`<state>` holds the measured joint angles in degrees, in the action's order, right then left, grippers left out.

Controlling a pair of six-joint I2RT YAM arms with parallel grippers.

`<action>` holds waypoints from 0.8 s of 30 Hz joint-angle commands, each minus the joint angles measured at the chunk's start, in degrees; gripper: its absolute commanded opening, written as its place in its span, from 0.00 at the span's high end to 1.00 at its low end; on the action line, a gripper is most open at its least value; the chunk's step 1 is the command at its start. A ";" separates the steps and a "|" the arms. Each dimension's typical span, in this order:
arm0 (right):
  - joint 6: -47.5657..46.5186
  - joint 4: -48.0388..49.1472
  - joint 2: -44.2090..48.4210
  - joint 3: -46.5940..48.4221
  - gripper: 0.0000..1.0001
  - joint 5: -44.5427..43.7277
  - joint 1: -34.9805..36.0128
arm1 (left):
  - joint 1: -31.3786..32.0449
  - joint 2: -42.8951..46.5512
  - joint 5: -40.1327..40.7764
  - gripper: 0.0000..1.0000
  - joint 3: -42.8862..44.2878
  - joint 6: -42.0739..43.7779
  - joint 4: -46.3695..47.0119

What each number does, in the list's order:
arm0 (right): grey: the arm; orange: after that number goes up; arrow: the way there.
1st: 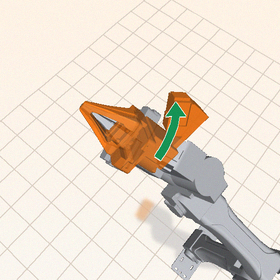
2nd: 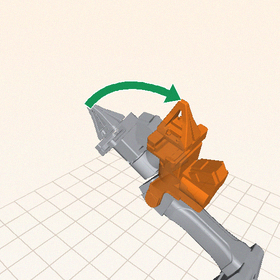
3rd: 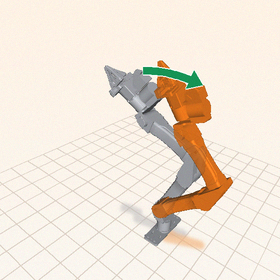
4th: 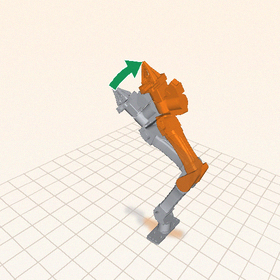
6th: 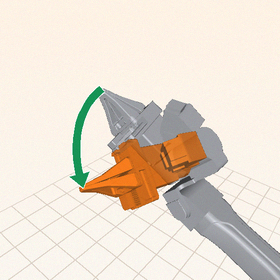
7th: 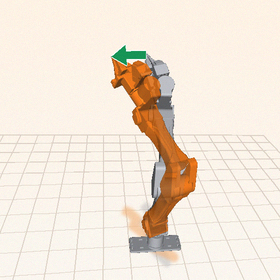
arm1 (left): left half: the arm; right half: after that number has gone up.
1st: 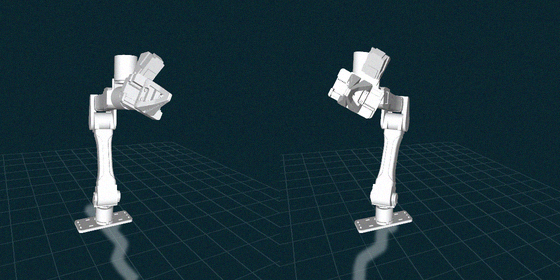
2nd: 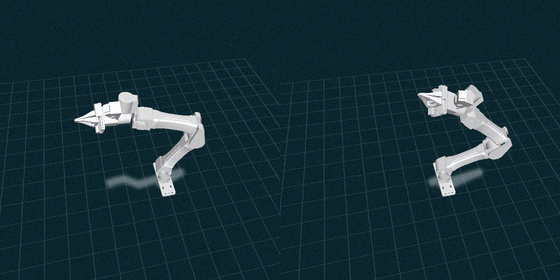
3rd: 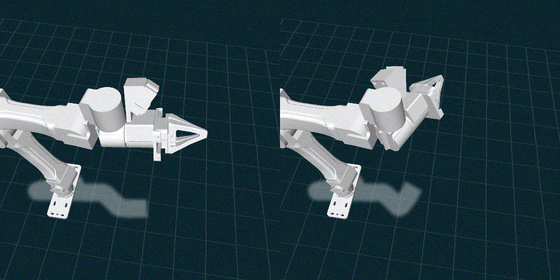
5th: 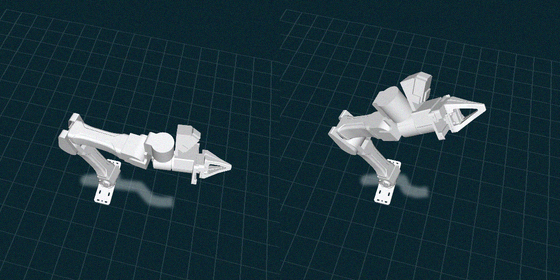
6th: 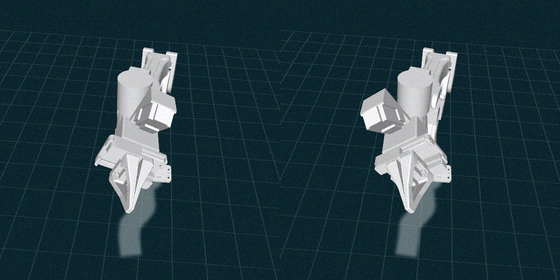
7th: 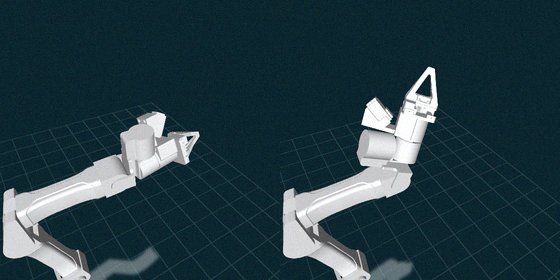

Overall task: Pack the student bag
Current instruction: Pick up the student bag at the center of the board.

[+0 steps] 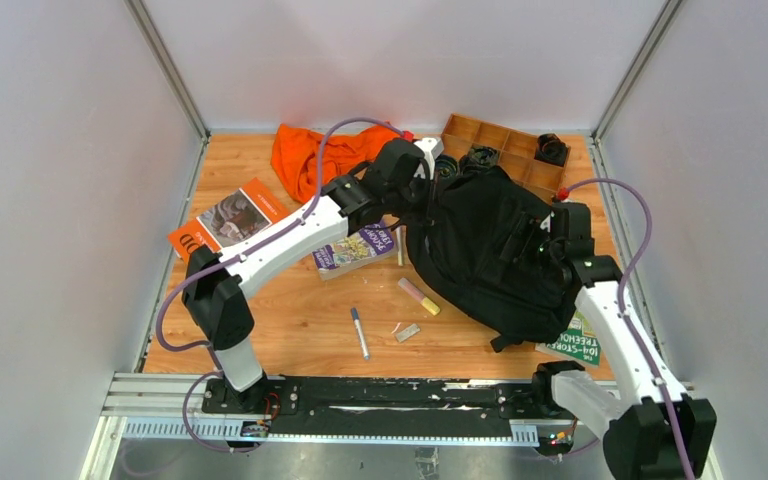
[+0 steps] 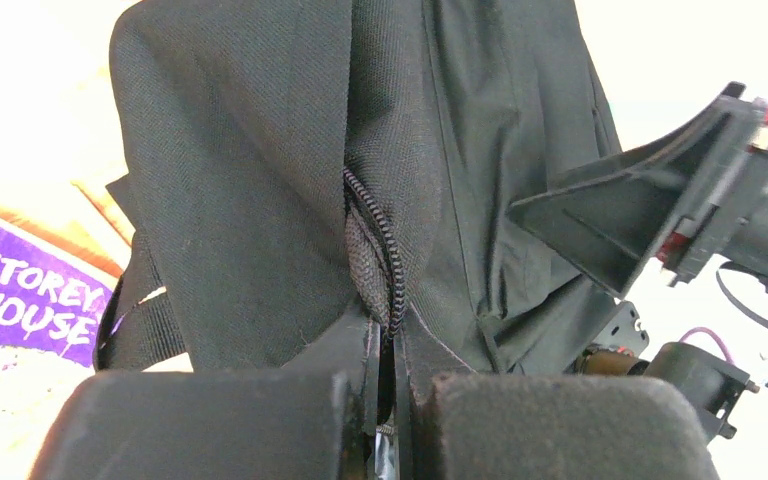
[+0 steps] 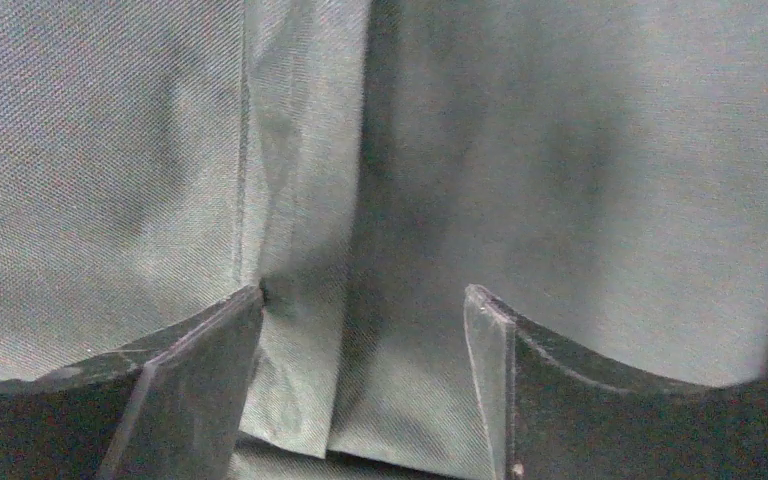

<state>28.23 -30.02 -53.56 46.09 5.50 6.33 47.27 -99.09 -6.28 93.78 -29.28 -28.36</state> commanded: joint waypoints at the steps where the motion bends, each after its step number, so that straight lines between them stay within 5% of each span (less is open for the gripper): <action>1: 5.55 10.77 -3.82 -3.71 0.27 12.50 -2.06 | -0.24 0.91 -3.09 1.00 -0.46 0.81 4.49; 3: 6.53 13.62 -6.53 -3.94 0.43 13.42 -2.63 | -0.24 0.62 -3.88 1.00 -0.48 1.43 4.22; 6: 5.90 13.46 -9.11 -1.02 0.97 13.27 -3.99 | -0.24 0.13 -5.53 1.00 -0.01 2.78 3.01; 14: -0.10 8.32 -6.69 11.48 1.00 7.26 -4.92 | -0.16 -1.20 -10.46 1.00 0.82 5.20 3.36; 24: -4.08 12.50 -14.63 24.07 1.00 2.53 -4.86 | -1.77 -10.40 -2.12 1.00 8.42 1.66 5.33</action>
<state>26.87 -24.77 -65.65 65.73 11.84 2.44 46.19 -105.80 -10.44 99.85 -26.39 -26.65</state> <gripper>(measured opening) 0.022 0.028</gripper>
